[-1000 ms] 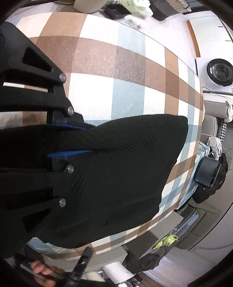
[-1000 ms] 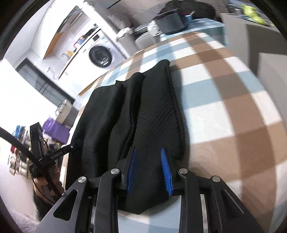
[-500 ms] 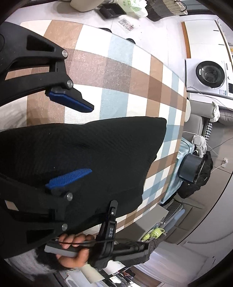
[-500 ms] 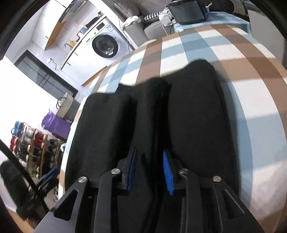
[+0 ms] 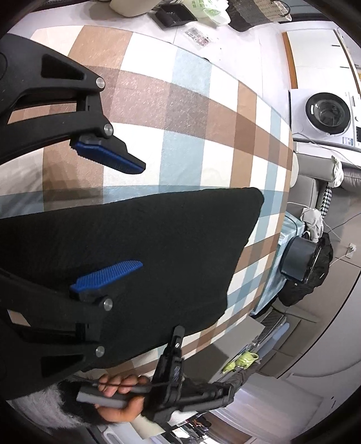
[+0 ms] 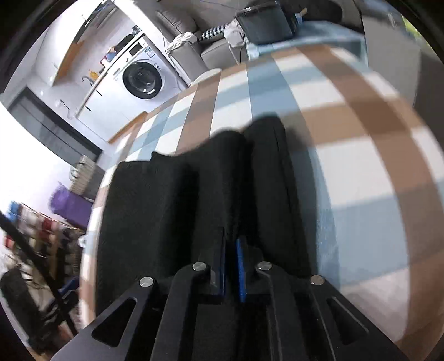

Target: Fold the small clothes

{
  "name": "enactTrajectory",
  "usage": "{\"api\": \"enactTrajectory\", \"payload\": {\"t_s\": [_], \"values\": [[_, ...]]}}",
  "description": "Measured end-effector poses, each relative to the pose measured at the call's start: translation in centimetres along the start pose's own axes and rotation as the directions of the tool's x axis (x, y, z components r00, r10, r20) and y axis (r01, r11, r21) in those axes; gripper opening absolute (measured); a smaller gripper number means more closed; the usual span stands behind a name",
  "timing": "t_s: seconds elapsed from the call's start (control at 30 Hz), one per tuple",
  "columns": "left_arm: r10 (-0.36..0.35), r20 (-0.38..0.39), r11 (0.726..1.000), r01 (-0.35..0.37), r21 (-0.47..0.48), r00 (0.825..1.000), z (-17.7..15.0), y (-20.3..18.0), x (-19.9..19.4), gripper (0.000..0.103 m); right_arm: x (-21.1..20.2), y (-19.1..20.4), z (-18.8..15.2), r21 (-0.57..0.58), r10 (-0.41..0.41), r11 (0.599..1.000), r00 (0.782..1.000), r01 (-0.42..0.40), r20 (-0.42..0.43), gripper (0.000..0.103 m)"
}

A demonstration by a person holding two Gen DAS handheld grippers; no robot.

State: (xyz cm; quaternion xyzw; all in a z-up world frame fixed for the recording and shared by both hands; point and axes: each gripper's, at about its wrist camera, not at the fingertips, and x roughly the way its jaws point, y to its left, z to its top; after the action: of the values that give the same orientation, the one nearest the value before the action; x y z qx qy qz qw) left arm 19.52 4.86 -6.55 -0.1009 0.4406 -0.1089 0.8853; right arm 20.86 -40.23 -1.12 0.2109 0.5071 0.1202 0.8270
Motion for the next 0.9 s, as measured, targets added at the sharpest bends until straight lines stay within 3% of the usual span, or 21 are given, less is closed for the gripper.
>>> {"api": "enactTrajectory", "payload": {"t_s": [0.1, 0.2, 0.27, 0.3, 0.4, 0.5, 0.57, 0.7, 0.77, 0.83, 0.9], "values": [[-0.004, -0.014, 1.000, 0.004, 0.000, 1.000, -0.3, -0.3, 0.5, 0.063, -0.9, 0.1, -2.1, -0.029, 0.031, 0.999, 1.000, -0.031, -0.003, 0.024], [-0.011, -0.027, 1.000, 0.011, 0.007, 1.000, -0.3, -0.9, 1.1, 0.063, -0.7, -0.1, -2.7, -0.048, 0.031, 0.998, 0.999, -0.030, 0.019, 0.024], [-0.011, -0.027, 1.000, 0.012, 0.025, 1.000, -0.2, -1.5, 1.2, 0.063, -0.5, -0.1, -2.7, -0.036, 0.035, 0.999, 0.999, -0.034, 0.031, 0.016], [-0.011, -0.025, 0.999, 0.012, 0.032, 1.000, -0.2, -1.8, 1.2, 0.063, -0.5, 0.0, -2.4, -0.039, 0.030, 0.999, 0.999, -0.028, 0.045, 0.006], [-0.012, -0.016, 0.999, 0.012, 0.048, 1.000, -0.1, -2.5, 0.9, 0.063, -2.3, 1.3, -2.1, -0.089, 0.055, 0.995, 0.993, -0.045, 0.104, 0.004], [-0.022, -0.016, 0.999, 0.022, 0.040, 1.000, -0.1, -2.8, 0.8, 0.063, -5.7, 2.9, -2.0, -0.135, -0.004, 0.990, 0.982, 0.030, 0.188, 0.004], [-0.030, -0.024, 0.999, 0.031, 0.035, 0.999, -0.2, -2.9, 1.0, 0.063, -5.9, 2.5, -2.0, -0.135, -0.061, 0.987, 0.978, 0.089, 0.198, 0.004], [-0.028, -0.045, 0.998, 0.030, 0.047, 0.999, -0.3, -3.4, 1.6, 0.063, -2.6, -0.9, -1.9, -0.053, -0.166, 0.984, 0.984, 0.170, 0.071, 0.007], [-0.026, -0.044, 0.998, 0.029, 0.057, 0.999, -0.3, -3.5, 1.6, 0.063, -2.2, -2.2, -2.4, -0.003, -0.121, 0.993, 0.992, 0.121, 0.021, 0.008], [-0.026, -0.045, 0.998, 0.029, 0.056, 0.999, -0.4, -3.4, 1.7, 0.063, -3.0, -2.7, -3.8, 0.008, -0.034, 0.999, 0.999, 0.034, 0.035, 0.013], [-0.027, -0.054, 0.998, 0.029, 0.049, 0.998, -0.5, -3.1, 2.0, 0.063, -3.1, -2.6, -5.0, -0.033, -0.095, 0.995, 0.995, 0.095, 0.017, 0.013]]}}
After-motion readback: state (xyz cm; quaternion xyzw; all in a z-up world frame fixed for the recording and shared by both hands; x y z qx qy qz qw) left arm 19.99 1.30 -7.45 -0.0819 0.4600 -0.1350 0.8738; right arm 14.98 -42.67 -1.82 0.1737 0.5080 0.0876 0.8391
